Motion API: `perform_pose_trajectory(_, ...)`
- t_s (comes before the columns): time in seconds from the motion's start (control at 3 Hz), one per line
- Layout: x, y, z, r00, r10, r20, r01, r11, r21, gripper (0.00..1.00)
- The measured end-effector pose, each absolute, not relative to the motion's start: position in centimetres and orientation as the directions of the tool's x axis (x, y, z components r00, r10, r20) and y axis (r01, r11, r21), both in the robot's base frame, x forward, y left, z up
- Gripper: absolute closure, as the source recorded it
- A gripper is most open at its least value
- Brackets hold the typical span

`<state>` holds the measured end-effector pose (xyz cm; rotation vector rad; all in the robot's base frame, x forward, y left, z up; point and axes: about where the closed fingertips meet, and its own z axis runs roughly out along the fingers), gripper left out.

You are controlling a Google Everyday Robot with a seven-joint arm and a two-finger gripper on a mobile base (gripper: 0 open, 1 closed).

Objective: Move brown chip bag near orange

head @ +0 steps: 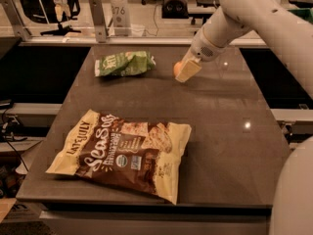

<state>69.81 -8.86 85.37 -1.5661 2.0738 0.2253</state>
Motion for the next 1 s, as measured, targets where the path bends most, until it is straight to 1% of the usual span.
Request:
perform_pose_trajectory(0.67,70.0,-5.5,84.6,-0.183,-0.829,-0.528,-0.928,0.323,-0.184,1.00)
perform_pose_trajectory(1.0,70.5,-4.4,84.4,-0.191,-0.814,-0.548,-0.925,0.336,-0.178,0.83)
